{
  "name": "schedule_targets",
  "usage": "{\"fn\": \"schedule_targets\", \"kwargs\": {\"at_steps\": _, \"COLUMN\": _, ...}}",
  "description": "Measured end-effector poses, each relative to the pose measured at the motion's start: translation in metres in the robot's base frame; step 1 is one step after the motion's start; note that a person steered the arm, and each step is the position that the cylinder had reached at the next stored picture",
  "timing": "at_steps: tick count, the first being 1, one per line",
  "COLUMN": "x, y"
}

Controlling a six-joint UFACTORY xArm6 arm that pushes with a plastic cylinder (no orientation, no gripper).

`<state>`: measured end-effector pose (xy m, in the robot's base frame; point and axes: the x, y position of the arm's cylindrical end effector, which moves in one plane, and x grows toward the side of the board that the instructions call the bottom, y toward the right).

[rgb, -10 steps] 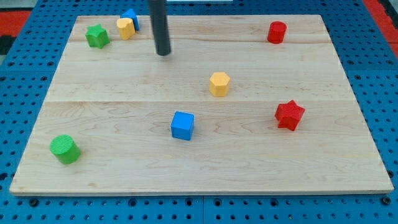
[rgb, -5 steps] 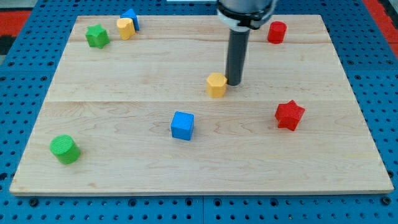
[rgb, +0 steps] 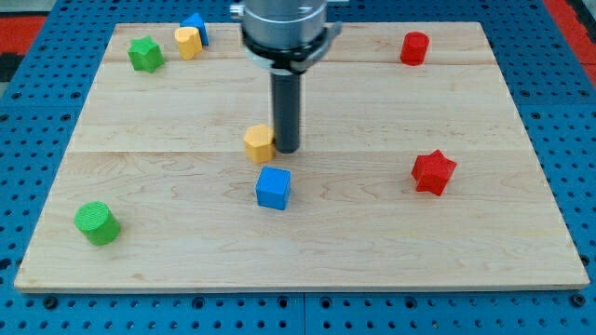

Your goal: Slide yellow hexagon towards center left

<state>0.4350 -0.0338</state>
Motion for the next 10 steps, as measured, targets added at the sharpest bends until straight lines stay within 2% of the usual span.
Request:
{"fn": "schedule_targets", "kwargs": {"at_steps": 2, "x": 0.003, "y": -0.076}}
{"fn": "schedule_targets", "kwargs": {"at_steps": 3, "x": 0.021, "y": -0.097}}
{"fn": "schedule_targets", "kwargs": {"at_steps": 4, "x": 0.022, "y": -0.118}}
{"fn": "schedule_targets", "kwargs": {"at_steps": 8, "x": 0.013, "y": -0.136}}
{"fn": "schedule_targets", "kwargs": {"at_steps": 10, "x": -0.004, "y": -0.136}}
